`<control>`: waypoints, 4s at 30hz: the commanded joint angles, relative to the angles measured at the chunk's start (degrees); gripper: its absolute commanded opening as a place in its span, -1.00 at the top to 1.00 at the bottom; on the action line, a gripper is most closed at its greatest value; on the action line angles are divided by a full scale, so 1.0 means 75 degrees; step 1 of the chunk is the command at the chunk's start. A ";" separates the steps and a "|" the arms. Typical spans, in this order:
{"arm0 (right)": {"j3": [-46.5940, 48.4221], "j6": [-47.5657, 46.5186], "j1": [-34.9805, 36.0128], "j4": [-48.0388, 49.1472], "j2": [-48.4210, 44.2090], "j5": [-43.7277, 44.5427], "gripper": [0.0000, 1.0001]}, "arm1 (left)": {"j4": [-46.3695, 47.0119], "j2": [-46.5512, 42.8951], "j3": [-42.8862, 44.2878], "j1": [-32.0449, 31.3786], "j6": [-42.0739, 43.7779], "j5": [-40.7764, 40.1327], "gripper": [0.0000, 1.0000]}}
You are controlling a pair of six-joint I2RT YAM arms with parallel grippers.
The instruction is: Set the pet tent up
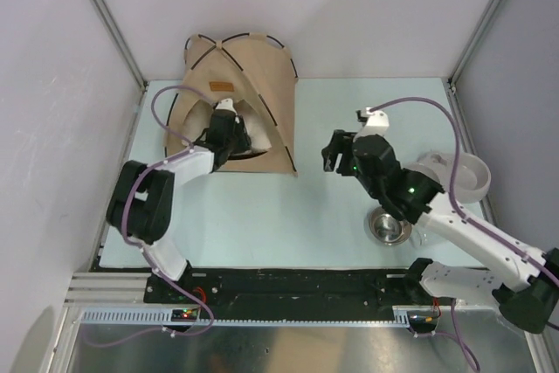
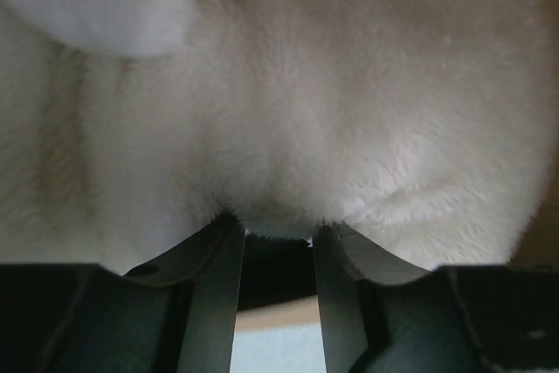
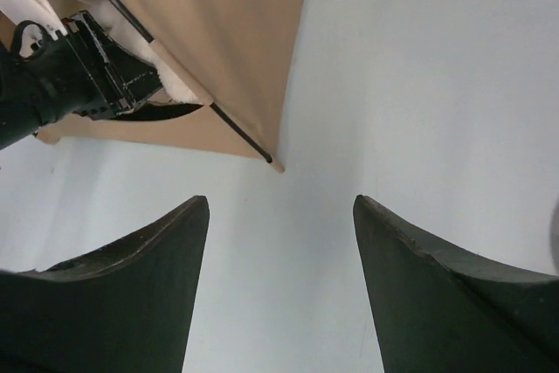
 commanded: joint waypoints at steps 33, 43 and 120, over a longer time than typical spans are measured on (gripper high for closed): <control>-0.0281 0.1861 -0.2601 -0.1974 -0.0005 -0.0579 -0.58 | 0.0557 -0.3825 -0.1544 -0.0449 0.0386 -0.0099 -0.49; -0.0288 0.1485 -0.4913 -0.2207 0.1381 -0.0408 -0.67 | -0.1159 -0.5951 -0.1455 -0.0451 0.0431 0.0035 -0.99; -0.1621 0.2929 -0.2659 -0.3552 0.1463 -0.1215 -0.05 | -0.2476 -0.7606 -0.1949 -0.0452 0.0286 -0.0066 -0.99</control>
